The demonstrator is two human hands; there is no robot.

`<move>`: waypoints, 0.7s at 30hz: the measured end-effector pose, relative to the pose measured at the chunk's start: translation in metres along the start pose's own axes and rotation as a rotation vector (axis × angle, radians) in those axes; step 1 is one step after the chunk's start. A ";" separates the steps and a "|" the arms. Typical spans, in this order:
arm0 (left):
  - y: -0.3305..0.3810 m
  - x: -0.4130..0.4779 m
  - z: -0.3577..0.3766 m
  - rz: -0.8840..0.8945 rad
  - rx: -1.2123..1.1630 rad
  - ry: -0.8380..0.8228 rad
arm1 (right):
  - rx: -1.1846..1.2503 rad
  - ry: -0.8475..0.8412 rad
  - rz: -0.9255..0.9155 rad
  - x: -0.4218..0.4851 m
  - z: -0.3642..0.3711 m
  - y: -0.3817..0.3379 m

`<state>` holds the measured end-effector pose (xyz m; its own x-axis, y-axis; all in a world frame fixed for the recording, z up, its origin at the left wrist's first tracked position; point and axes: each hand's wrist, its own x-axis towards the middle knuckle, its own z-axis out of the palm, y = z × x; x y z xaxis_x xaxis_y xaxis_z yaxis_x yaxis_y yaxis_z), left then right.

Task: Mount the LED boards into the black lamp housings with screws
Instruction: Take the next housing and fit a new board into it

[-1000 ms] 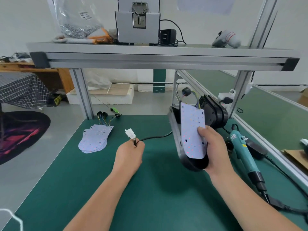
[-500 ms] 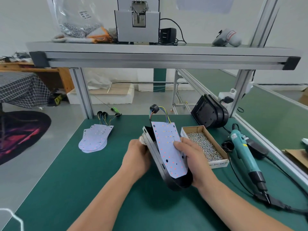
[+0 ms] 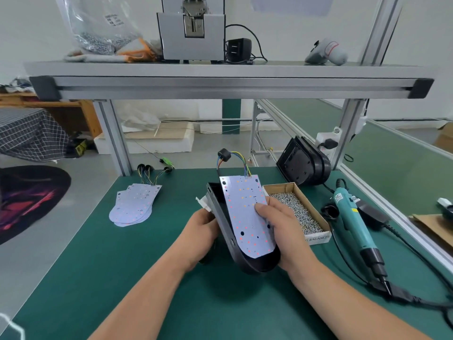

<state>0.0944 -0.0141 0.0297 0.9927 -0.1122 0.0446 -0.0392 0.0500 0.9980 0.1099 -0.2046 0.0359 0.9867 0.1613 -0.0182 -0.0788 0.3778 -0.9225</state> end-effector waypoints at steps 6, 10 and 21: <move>-0.006 0.010 0.003 -0.081 -0.074 0.237 | 0.071 0.084 -0.105 0.001 -0.003 -0.011; -0.006 0.011 0.000 -0.164 -0.162 0.298 | 0.062 0.100 -0.114 0.003 -0.004 -0.008; 0.003 0.001 -0.005 -0.245 -0.563 0.009 | -0.020 0.009 -0.050 0.005 0.003 0.005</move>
<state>0.0960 -0.0093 0.0329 0.9663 -0.1783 -0.1858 0.2540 0.5407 0.8019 0.1145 -0.1988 0.0321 0.9906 0.1342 0.0246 -0.0266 0.3669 -0.9299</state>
